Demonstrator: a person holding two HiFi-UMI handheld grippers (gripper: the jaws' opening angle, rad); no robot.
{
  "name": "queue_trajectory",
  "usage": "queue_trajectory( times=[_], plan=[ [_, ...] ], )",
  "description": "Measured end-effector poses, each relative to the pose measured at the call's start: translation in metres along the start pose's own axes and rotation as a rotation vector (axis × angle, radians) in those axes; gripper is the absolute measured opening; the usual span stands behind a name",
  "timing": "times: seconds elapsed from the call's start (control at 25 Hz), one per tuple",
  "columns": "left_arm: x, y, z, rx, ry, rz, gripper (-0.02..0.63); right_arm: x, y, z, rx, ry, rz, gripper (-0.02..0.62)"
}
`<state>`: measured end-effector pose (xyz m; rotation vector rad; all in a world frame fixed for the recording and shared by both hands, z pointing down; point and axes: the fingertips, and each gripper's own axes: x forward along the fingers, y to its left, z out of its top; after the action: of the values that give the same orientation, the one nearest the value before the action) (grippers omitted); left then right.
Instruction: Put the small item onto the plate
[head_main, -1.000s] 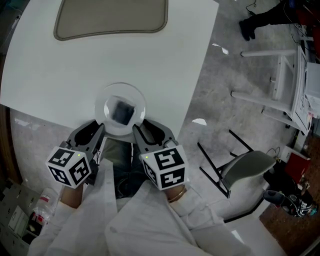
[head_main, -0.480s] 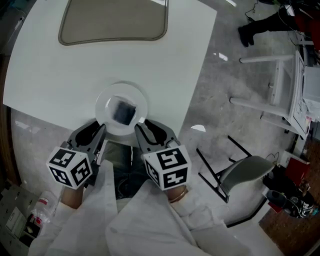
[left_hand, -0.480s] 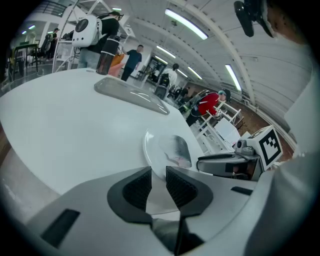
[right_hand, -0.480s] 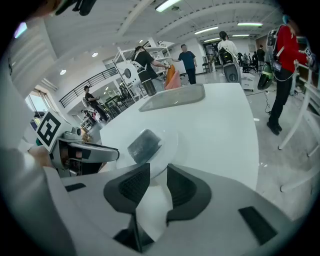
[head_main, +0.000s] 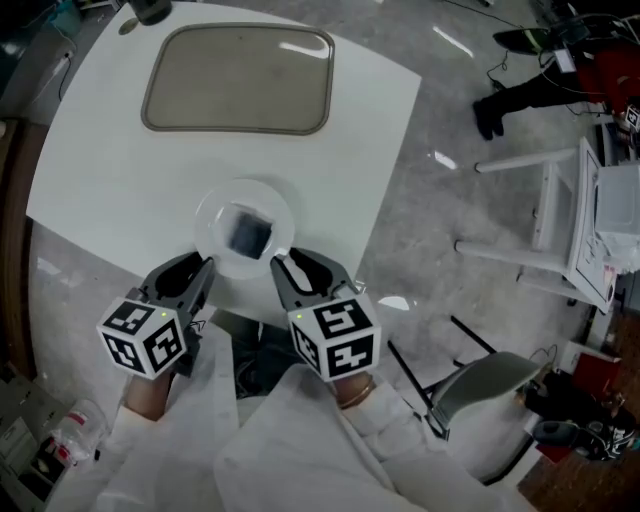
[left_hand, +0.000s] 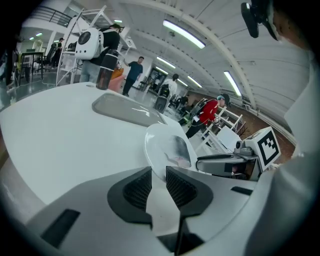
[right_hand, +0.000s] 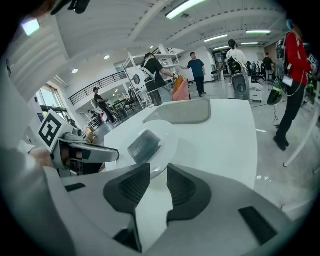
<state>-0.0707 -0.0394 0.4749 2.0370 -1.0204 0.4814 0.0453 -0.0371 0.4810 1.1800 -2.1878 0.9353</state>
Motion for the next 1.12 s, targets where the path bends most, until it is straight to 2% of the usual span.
queue_trajectory(
  times=[0.28,0.6,0.88,1.12],
  plan=[
    [0.014,0.001,0.022,0.023,-0.020,-0.014,0.087,0.007,-0.015,0.022,-0.016,-0.016,-0.022,0.114],
    [0.024,0.036,0.053,0.064,0.009,-0.064,0.087,0.042,-0.013,0.048,0.035,-0.034,-0.074,0.114],
    [0.033,0.071,0.105,0.130,0.013,-0.094,0.087,0.073,-0.010,0.097,0.052,-0.072,-0.119,0.112],
    [0.049,0.092,0.134,0.179,0.026,-0.124,0.087,0.097,-0.016,0.122,0.084,-0.094,-0.151,0.112]
  ],
)
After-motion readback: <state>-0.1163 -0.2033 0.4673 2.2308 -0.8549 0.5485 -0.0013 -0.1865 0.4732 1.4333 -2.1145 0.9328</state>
